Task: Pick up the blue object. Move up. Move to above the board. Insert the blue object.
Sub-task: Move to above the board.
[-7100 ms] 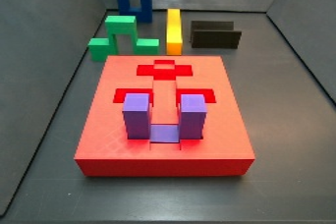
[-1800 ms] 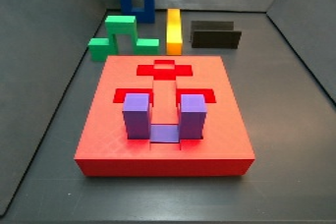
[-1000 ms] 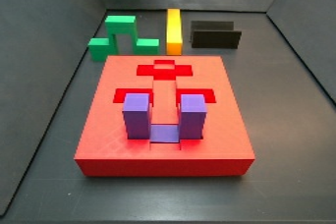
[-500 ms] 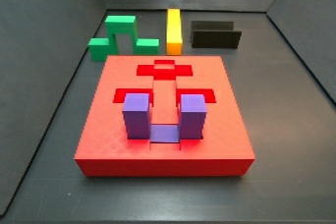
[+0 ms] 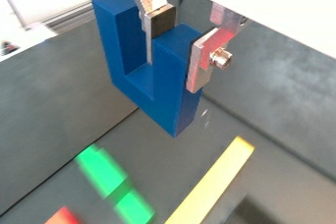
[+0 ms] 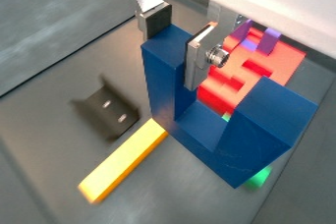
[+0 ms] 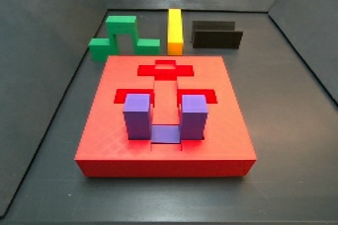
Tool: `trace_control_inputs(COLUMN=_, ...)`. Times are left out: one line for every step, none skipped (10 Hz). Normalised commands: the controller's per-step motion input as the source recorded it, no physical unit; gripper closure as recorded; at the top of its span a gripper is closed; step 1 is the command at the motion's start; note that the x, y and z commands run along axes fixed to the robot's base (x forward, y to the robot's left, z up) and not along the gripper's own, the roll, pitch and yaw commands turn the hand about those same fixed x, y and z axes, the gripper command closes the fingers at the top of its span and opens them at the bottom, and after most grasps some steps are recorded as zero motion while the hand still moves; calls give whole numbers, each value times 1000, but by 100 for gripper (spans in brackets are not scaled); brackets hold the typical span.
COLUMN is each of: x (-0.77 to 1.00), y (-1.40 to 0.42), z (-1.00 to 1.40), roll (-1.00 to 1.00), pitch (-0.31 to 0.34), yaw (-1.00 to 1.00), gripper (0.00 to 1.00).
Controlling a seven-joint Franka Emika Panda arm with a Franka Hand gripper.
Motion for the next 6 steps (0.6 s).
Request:
trace_control_inputs(x=187, y=-1400, z=157, roll=-30, pitch=90, yaw=1, gripper=100)
trace_control_inputs(x=198, y=-1400, z=159, roll=5, pitch=101, yaw=5, gripper=100)
trace_control_inputs(x=212, y=-1400, z=162, roll=13, pitch=122, yaw=7, gripper=100)
trace_control_inputs(x=226, y=-1400, z=166, roll=-8, pitch=138, yaw=4, gripper=100)
trace_control_inputs(x=260, y=-1400, z=173, roll=-6, pitch=156, yaw=7, gripper=100)
trace_control_inputs(x=270, y=-1400, z=177, roll=10, pitch=150, yaw=8, gripper=100)
